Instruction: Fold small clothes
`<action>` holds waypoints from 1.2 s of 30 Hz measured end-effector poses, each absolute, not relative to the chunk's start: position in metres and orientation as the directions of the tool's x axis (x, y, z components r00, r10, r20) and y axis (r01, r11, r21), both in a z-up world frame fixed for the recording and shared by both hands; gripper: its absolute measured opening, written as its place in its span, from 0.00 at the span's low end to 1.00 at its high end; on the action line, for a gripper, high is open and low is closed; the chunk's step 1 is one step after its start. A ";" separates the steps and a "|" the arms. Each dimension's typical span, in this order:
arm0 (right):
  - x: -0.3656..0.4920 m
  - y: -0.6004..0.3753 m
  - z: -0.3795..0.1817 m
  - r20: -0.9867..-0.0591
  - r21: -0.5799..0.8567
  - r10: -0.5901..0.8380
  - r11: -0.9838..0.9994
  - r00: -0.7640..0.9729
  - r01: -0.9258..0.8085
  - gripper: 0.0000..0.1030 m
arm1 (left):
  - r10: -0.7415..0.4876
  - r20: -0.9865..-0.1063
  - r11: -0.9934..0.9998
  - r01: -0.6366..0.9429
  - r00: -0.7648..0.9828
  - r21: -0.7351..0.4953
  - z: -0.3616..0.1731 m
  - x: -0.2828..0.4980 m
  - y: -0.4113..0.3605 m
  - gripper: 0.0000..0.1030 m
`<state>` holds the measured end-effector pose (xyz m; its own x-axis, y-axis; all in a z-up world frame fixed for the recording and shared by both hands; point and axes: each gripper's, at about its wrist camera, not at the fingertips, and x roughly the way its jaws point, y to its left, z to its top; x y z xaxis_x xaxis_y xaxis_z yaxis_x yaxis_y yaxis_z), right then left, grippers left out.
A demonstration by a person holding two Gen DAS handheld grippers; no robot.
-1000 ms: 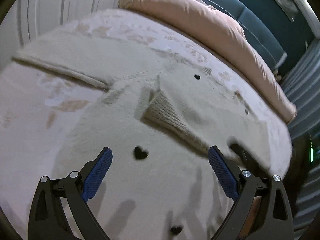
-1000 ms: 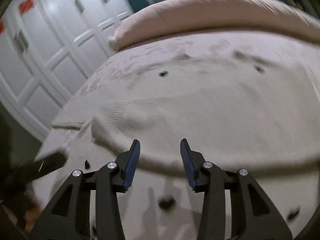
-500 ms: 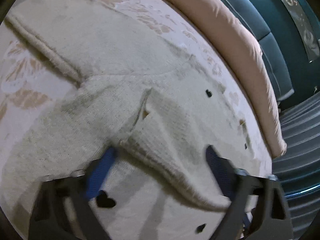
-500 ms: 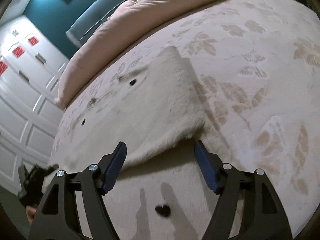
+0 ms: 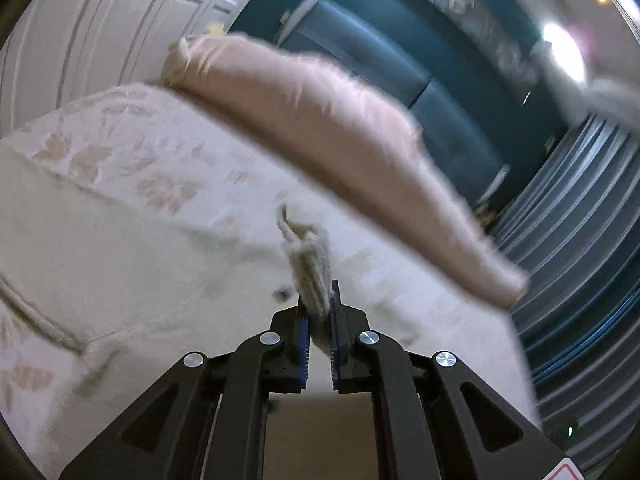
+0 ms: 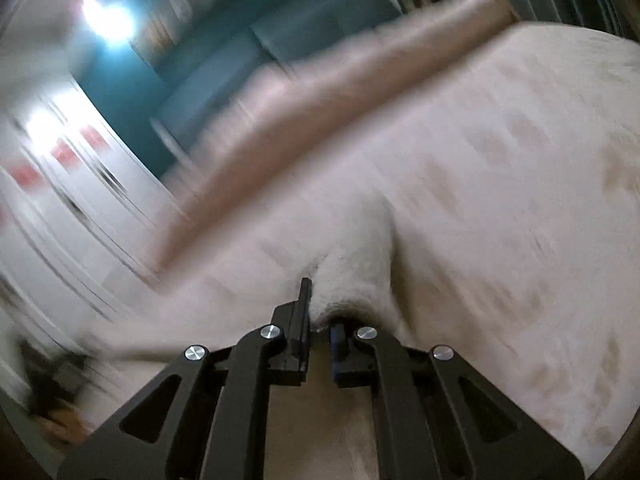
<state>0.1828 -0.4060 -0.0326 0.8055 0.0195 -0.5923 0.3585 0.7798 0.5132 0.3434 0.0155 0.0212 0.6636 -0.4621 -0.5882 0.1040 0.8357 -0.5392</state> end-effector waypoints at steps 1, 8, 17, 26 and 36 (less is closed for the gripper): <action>0.193 -0.405 -0.055 -0.682 0.466 0.027 0.785 0.731 0.407 0.06 | -0.454 -0.651 0.848 0.071 0.608 -0.525 -0.006 0.348 0.013 0.06; 0.158 -0.407 -0.039 -0.681 0.434 -0.027 0.790 0.732 0.433 0.14 | -0.427 -0.725 0.851 -0.030 0.540 -0.524 -0.069 0.348 0.020 0.06; 0.251 -0.416 -0.036 -0.751 0.223 -0.108 0.887 0.651 0.404 0.60 | -0.394 -0.737 0.878 -0.013 0.549 -0.479 -0.073 0.343 0.017 0.10; 0.269 -0.430 -0.061 -0.796 0.219 -0.096 0.875 0.598 0.432 0.13 | -0.362 -0.748 0.906 0.022 0.556 -0.422 -0.074 0.342 0.012 0.13; 0.232 -0.382 -0.025 -0.728 0.116 -0.156 0.932 0.668 0.344 0.16 | -0.322 -0.756 0.927 0.029 0.569 -0.373 -0.073 0.341 0.006 0.13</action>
<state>0.2323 -0.3818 -0.0252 0.6680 -0.1562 -0.7276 0.3439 0.9319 0.1157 0.3405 0.0061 -0.0733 0.5694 -0.3222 -0.7563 0.0288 0.9272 -0.3734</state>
